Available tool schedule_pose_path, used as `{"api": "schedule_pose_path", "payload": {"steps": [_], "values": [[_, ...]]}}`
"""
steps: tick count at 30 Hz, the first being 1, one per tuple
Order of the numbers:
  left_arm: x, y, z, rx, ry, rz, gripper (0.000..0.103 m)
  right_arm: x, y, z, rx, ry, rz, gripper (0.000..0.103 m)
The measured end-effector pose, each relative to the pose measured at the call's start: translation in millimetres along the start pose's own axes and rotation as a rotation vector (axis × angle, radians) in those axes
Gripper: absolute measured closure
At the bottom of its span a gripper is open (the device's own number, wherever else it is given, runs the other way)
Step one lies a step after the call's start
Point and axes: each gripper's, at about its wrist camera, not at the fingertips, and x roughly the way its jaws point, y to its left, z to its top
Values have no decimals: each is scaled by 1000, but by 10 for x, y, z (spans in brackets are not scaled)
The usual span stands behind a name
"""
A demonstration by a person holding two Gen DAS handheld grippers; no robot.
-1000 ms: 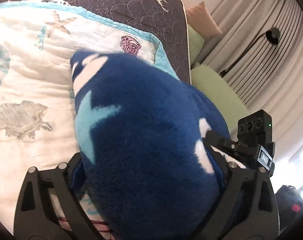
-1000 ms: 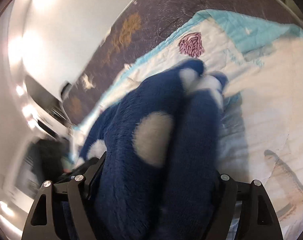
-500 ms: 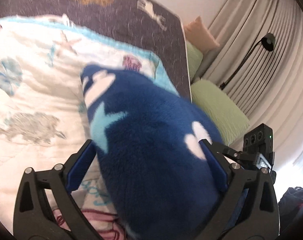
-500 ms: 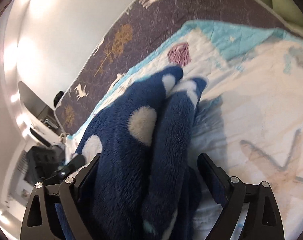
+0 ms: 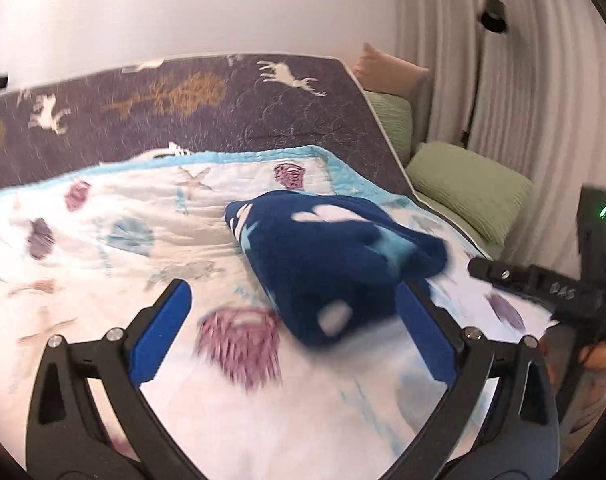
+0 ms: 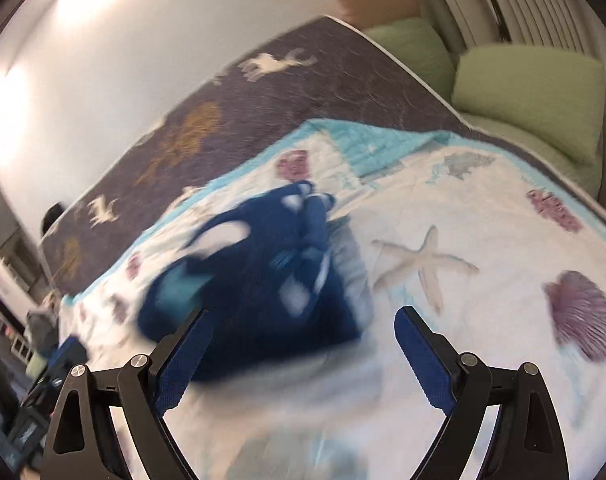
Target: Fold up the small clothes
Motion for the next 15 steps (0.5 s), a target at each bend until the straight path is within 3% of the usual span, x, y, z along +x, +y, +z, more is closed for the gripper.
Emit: {"api": "schedule_pose_path", "payload": {"steps": [4, 8, 13, 15], "values": [[-686, -227, -95, 49, 3, 9, 1, -878, 308, -254, -92, -30, 9, 9], [-1332, -446, -125, 88, -3, 5, 1, -1675, 696, -581, -219, -47, -68, 9], [-2037, -660, -234, 118, -41, 26, 1, -2386, 988, -925, -245, -73, -191, 7], [-2248, -731, -286, 122, -46, 19, 1, -2658, 1081, -1068, -228, -67, -197, 7]]}}
